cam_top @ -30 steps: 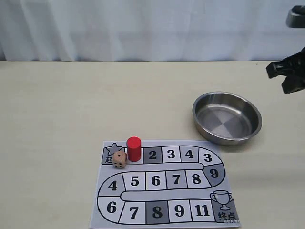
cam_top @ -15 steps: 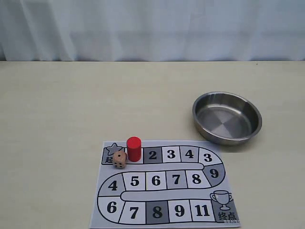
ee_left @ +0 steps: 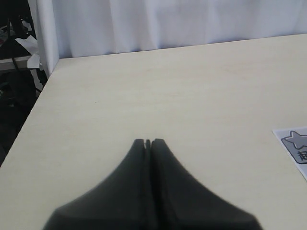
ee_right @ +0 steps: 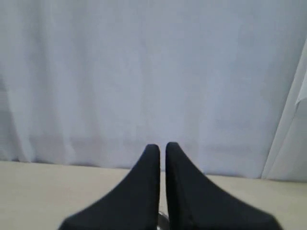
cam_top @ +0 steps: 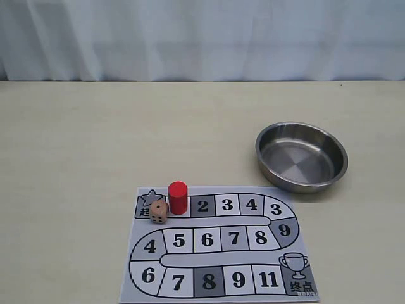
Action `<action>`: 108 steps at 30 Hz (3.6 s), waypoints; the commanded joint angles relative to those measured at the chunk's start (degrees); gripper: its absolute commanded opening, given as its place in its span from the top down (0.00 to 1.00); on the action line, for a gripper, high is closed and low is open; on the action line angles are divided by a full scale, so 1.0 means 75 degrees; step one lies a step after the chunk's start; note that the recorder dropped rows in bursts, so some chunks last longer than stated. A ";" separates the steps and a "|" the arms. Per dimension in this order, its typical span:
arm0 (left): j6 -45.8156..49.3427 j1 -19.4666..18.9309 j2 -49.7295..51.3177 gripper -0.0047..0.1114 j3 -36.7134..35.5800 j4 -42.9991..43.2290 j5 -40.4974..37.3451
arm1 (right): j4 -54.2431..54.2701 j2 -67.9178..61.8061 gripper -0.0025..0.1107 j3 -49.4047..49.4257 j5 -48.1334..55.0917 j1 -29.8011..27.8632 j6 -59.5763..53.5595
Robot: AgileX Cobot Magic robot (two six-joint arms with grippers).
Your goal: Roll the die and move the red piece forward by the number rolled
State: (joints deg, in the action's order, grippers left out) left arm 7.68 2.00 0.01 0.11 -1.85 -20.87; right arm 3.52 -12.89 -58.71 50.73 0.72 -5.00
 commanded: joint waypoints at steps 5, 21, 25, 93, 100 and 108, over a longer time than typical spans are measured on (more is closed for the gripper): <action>-0.0030 0.0000 -0.0001 0.96 -0.0015 -0.0038 0.0079 | -0.0106 0.1719 0.94 0.0028 0.0070 -0.0073 -0.0027; -0.0030 0.0000 -0.0001 0.96 -0.0015 -0.0038 0.0079 | -0.0244 0.1719 0.94 0.4114 -0.3994 -0.0073 -0.0043; -0.0030 0.0000 -0.0001 0.96 -0.0015 -0.0038 0.0079 | -0.0244 0.1719 0.94 0.5454 -0.5674 -0.0073 -0.0076; -0.0030 0.0000 -0.0001 0.96 -0.0015 -0.0038 0.0079 | -0.0185 0.1719 0.94 0.7828 -0.5643 -0.0073 -0.0817; -0.0030 0.0000 -0.0001 0.96 -0.0015 -0.0038 0.0079 | -0.0185 0.1719 0.94 0.7828 -0.5643 -0.0073 -0.0817; -0.0030 0.0000 -0.0001 0.96 -0.0015 -0.0038 0.0079 | -0.0185 0.1719 0.94 0.7828 -0.5643 -0.0073 -0.0817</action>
State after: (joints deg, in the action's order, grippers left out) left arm 7.68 2.00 0.01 0.11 -1.85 -20.87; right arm 2.34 -0.24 -0.21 8.28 0.72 -11.15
